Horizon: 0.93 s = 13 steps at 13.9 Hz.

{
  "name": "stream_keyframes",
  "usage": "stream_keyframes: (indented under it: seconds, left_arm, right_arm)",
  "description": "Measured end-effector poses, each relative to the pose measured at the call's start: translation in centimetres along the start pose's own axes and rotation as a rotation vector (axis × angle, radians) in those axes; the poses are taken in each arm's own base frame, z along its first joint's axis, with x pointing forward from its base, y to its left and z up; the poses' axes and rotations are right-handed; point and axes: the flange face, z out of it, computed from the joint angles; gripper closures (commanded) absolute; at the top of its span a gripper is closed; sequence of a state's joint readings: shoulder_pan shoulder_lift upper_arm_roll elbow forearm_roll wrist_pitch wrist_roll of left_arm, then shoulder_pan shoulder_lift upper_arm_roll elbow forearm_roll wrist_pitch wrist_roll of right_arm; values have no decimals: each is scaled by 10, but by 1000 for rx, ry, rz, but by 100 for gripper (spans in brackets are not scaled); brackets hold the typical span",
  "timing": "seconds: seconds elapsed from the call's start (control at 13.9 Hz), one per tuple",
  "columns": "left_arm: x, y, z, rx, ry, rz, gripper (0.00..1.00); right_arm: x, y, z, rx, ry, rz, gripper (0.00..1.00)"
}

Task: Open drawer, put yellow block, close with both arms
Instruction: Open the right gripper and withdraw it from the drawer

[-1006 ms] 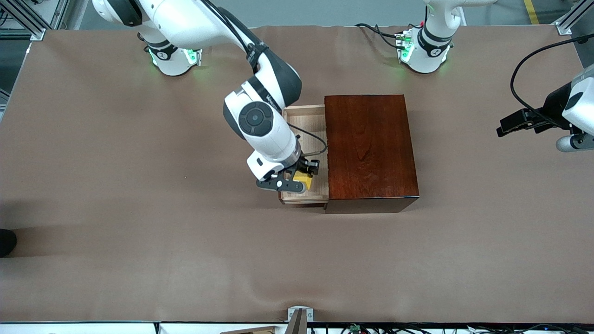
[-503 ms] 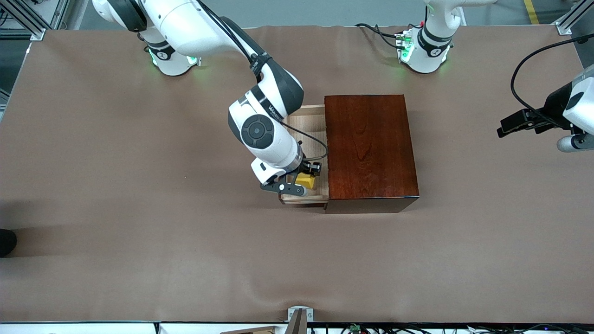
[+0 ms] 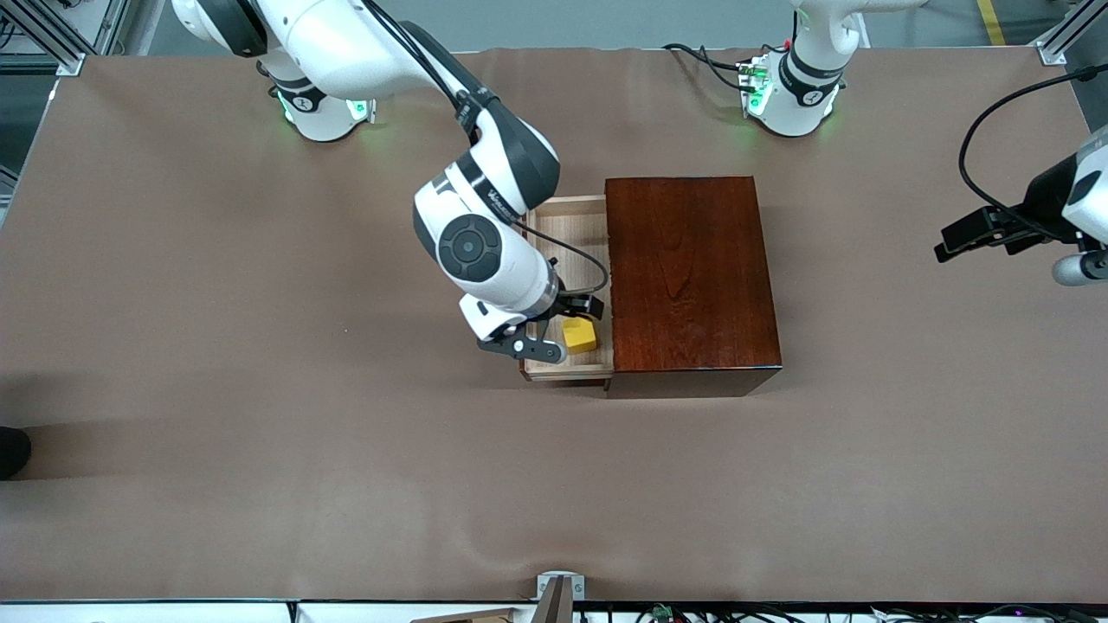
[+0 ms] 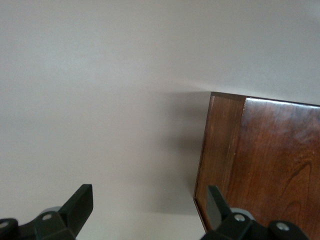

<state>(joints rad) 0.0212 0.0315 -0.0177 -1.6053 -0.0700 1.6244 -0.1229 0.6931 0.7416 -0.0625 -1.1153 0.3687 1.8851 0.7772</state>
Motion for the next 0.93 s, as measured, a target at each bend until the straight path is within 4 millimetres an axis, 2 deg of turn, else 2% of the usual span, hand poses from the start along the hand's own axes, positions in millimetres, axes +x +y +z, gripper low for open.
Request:
stream_keyframes:
  seconds: [0.07,0.14,0.29,0.36,0.43,0.5,0.65,0.72,0.93]
  left_arm:
    - [0,-1,0,4,3,1,0]
    - [0,4,0,17,5,11,0]
    - [-5,27,0,52,12,50,0]
    - [-7,37,-3,58,20,61,0]
    - [-9,42,-8,59,30,69,0]
    - [-11,43,-15,58,41,72,0]
    - [-15,46,-23,56,54,77,0]
    - [-16,49,-25,56,56,82,0]
    - [-21,57,-25,59,40,98,0]
  right_arm:
    - [4,7,-26,3,0,10,0]
    - [10,19,-60,11,2,24,0]
    - [17,55,-139,1,23,16,0]
    - [16,77,-173,-59,58,-17,0]
    - [10,95,-198,-126,97,-56,0]
    - [1,110,-215,-178,121,-97,0]
    - [-10,146,-235,-229,128,-146,0]
    - [-8,173,-246,-236,118,-167,0]
    - [3,273,-278,-227,92,-168,0]
